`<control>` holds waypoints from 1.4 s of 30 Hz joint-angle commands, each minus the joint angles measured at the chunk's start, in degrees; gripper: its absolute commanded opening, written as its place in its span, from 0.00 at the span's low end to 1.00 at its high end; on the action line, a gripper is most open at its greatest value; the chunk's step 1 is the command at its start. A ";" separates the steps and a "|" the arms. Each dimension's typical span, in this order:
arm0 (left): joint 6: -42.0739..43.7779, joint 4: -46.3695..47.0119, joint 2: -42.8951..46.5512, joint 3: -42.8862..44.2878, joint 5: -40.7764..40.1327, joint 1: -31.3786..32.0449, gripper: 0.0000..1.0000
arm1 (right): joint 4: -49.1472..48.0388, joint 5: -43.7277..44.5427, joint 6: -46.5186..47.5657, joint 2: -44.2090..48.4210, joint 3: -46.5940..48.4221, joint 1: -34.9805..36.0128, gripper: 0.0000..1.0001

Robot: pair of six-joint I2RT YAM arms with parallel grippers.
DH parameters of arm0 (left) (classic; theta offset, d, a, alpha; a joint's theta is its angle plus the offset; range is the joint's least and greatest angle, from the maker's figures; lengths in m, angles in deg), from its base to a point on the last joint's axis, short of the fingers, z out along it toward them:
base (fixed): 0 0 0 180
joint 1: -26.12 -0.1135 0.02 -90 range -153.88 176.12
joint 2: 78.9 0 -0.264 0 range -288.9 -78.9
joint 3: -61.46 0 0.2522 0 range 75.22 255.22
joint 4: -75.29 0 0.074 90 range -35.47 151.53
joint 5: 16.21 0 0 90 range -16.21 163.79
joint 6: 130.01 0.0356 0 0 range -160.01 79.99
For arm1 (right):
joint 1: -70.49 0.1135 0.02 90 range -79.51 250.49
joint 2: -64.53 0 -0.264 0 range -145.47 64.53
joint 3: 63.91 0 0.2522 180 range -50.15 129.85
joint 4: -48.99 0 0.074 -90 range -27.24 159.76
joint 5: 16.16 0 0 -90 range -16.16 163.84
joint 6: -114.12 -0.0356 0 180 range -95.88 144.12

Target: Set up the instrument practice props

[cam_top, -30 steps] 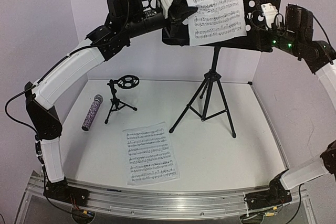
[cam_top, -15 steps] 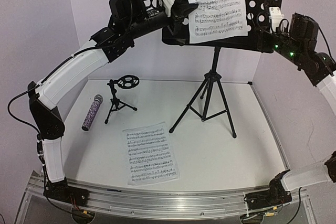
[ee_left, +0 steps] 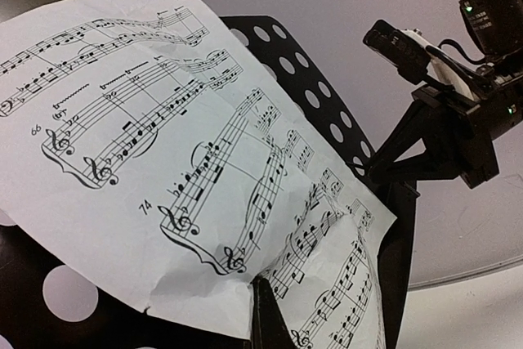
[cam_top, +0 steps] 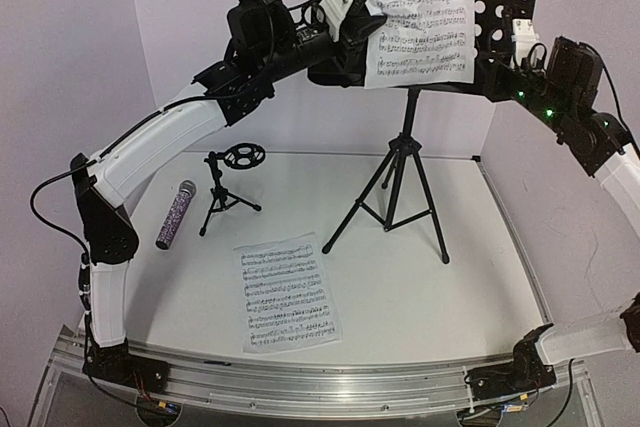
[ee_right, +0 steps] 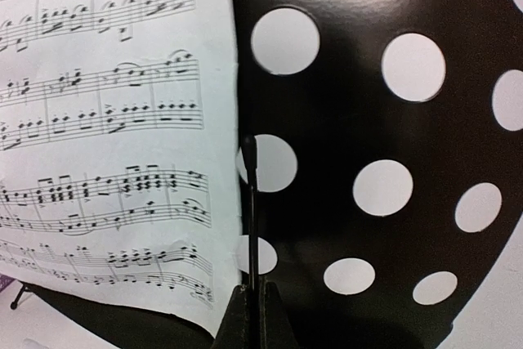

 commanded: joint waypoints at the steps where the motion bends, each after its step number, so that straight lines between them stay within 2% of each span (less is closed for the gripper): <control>1: -1.92 6.94 1.51 -0.93 -5.53 0.07 0.00 | -10.16 5.48 -5.72 2.85 -1.68 0.35 0.00; 7: -1.51 8.11 3.07 -2.66 -5.31 0.07 0.00 | -15.91 4.84 -8.31 4.14 -4.87 0.29 0.00; 14: -0.78 7.90 0.72 -0.36 -4.41 0.07 0.00 | -27.11 -3.69 -6.82 6.50 -12.45 0.30 0.00; 21: -0.79 8.33 -0.76 0.58 -3.93 0.07 0.00 | -34.50 -6.43 -7.02 7.45 -17.37 0.34 0.00; 25: -0.93 8.51 -2.00 2.13 -3.69 0.07 0.00 | -35.49 -10.02 -6.78 6.65 -17.08 0.30 0.00; 32: -0.91 9.58 -3.79 3.30 -2.31 0.07 0.00 | -35.45 -11.10 -5.21 5.48 -16.75 0.31 0.00; 42: 5.83 12.46 -7.52 7.13 12.78 0.06 0.00 | -28.90 -8.20 -3.70 4.39 -15.48 0.33 0.00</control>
